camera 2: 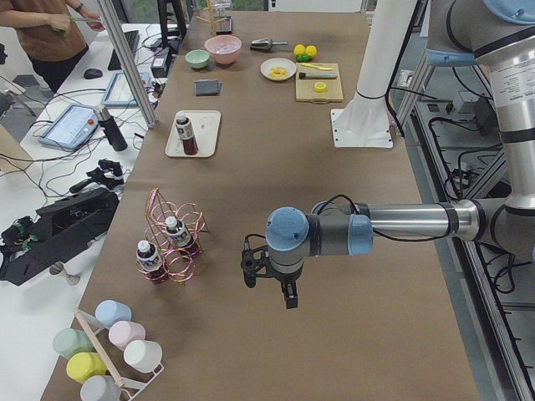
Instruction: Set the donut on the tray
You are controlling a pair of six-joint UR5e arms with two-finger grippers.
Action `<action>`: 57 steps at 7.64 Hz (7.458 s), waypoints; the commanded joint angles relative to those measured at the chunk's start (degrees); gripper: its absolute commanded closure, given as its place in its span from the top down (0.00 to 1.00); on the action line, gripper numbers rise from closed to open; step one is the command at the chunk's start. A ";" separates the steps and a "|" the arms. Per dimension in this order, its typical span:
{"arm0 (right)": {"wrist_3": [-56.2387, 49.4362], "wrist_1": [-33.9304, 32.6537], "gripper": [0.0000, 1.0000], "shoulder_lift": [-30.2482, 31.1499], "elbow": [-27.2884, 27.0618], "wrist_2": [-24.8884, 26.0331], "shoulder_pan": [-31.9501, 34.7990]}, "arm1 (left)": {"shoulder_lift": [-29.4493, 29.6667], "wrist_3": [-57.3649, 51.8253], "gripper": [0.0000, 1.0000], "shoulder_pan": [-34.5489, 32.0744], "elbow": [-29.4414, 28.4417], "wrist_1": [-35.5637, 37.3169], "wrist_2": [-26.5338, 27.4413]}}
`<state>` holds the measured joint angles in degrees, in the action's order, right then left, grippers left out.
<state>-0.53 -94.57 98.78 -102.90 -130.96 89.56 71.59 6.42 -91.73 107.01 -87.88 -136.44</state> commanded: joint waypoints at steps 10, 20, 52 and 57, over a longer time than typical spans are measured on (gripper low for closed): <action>0.00 0.09 1.00 0.09 0.16 -0.17 -0.09 | -0.13 0.26 0.98 -0.11 -0.40 -0.01 0.12; 0.00 0.27 1.00 0.62 0.07 -1.05 0.00 | 0.13 0.09 0.98 -0.38 -2.51 0.08 -0.06; 76.76 42.89 0.00 -13.66 5.95 1.85 -38.85 | -1.36 0.09 0.98 -0.55 -2.25 0.17 0.03; 95.33 43.16 0.00 -42.56 26.12 6.22 -39.98 | -1.28 0.09 0.98 -0.55 -1.81 0.17 0.03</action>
<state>89.50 -51.44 66.36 -85.09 -127.83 50.47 70.23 6.50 -92.26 104.98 -87.72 -136.41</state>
